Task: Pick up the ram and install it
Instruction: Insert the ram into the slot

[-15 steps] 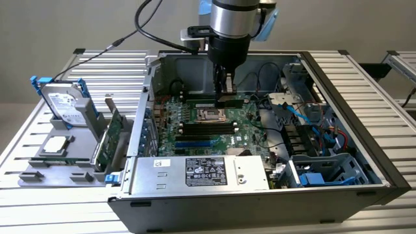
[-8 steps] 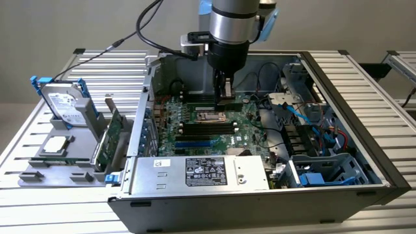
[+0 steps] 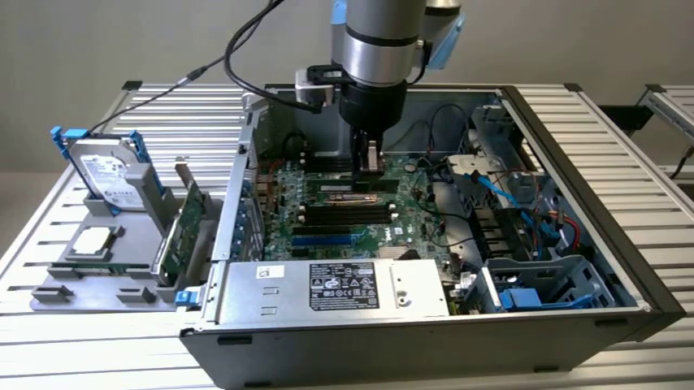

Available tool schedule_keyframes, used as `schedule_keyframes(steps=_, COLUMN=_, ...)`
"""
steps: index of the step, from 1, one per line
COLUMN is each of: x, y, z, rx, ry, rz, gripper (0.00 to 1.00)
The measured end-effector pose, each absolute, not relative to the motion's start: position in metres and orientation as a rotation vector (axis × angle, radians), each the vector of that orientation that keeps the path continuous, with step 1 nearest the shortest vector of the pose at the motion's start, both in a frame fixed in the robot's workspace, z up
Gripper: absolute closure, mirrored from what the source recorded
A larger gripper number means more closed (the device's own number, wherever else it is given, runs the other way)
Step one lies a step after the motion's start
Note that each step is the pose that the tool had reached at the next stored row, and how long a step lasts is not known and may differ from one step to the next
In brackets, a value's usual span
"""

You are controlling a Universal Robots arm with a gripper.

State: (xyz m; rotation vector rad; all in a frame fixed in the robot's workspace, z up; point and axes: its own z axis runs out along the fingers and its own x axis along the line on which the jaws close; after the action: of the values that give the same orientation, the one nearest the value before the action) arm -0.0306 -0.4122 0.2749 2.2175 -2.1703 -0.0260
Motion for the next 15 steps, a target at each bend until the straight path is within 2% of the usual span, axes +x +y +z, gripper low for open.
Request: schedule_keyframes(steps=15, x=-0.031, y=-0.412, z=0.248, rx=2.217, ry=-2.170, rz=-0.026, gripper=0.85)
